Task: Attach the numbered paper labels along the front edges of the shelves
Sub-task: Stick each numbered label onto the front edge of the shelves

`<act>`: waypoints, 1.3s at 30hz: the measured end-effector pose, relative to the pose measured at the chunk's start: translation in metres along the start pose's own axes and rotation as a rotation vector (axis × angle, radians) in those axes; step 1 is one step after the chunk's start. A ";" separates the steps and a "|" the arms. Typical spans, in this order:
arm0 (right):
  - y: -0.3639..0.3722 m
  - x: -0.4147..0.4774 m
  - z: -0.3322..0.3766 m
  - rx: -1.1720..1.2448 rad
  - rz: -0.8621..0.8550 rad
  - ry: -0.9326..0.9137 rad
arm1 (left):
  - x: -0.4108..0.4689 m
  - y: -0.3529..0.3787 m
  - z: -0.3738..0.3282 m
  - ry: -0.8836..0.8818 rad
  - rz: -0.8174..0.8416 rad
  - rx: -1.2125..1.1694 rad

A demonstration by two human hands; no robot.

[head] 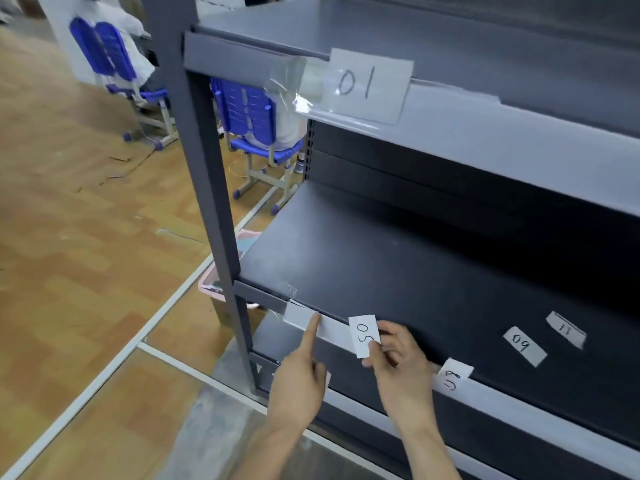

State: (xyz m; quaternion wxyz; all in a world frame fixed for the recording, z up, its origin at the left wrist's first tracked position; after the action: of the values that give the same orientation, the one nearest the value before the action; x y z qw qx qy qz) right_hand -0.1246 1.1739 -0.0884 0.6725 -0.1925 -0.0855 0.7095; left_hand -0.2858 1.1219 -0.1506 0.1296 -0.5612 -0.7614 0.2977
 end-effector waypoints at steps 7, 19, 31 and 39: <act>0.037 0.004 0.018 -0.093 0.021 -0.036 | 0.013 -0.019 0.002 0.020 0.058 0.107; 0.062 0.030 0.037 -0.310 -0.063 -0.114 | 0.016 -0.036 0.009 0.131 0.020 0.307; 0.105 0.041 0.040 -0.600 0.072 -0.327 | 0.017 -0.033 0.012 0.152 -0.003 0.265; 0.103 0.043 0.043 -0.626 0.028 -0.371 | 0.014 -0.031 0.016 0.150 -0.019 0.262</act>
State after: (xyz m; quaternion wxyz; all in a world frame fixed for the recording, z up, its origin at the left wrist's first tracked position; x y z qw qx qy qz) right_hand -0.2372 1.2140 -0.0955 0.5443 -0.2582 -0.4165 0.6809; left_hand -0.3232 1.1244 -0.1462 0.2611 -0.5529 -0.7093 0.3507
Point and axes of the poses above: each hand's wrist, its own x-axis towards the middle knuckle, its own y-axis out of the palm, z = x × y, the point moved 8 cm from there along x, towards the middle knuckle, and after that the axes turned 6 degrees about y, right-handed, at the moved point
